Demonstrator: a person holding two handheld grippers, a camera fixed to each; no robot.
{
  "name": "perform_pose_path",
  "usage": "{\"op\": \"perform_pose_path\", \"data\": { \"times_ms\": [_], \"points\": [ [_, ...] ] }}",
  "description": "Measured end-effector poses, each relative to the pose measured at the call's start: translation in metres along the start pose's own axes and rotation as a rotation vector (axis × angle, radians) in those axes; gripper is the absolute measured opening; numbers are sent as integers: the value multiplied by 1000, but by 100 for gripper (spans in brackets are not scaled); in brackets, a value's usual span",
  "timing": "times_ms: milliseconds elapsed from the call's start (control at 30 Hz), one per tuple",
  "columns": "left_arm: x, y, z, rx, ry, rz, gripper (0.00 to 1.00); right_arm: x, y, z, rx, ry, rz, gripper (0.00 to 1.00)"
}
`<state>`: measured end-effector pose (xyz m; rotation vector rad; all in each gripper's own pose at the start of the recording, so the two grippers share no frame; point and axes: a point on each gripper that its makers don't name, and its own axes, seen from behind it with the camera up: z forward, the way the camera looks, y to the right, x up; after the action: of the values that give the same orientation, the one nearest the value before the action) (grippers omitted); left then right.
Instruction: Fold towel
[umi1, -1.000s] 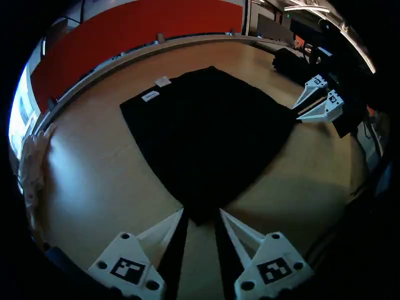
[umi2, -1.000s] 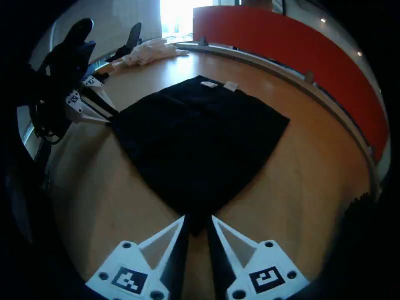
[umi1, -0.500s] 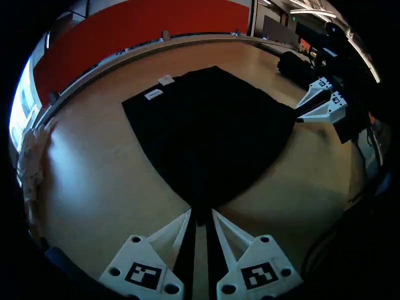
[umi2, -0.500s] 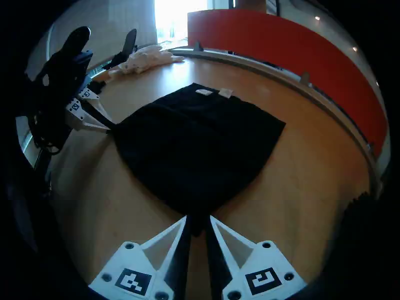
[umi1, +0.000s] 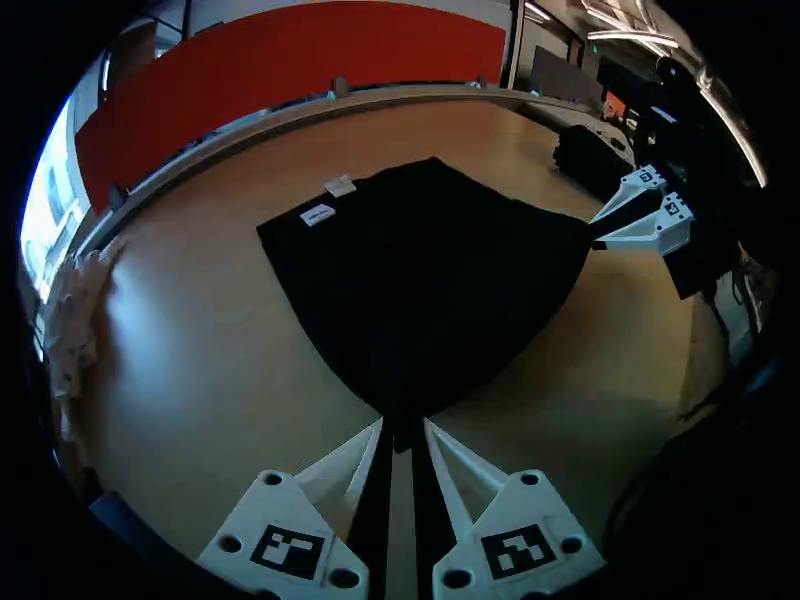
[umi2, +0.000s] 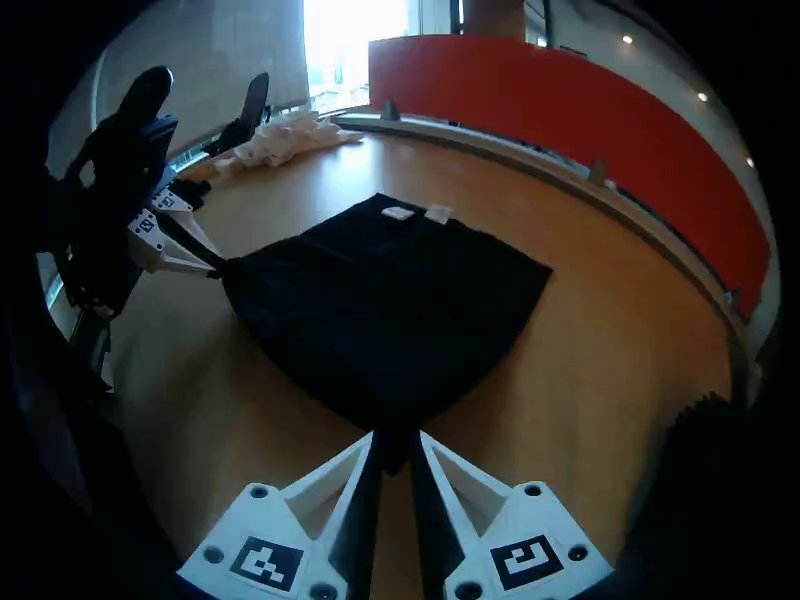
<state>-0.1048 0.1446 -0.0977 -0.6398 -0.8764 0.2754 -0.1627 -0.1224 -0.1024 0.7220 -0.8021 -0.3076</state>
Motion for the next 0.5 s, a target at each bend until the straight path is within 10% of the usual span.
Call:
{"op": "perform_pose_path", "data": {
  "times_ms": [500],
  "points": [
    [24,5,-46,2,25,-60,12,32,-11,-42,-8,18,-48,18]
  ]
}}
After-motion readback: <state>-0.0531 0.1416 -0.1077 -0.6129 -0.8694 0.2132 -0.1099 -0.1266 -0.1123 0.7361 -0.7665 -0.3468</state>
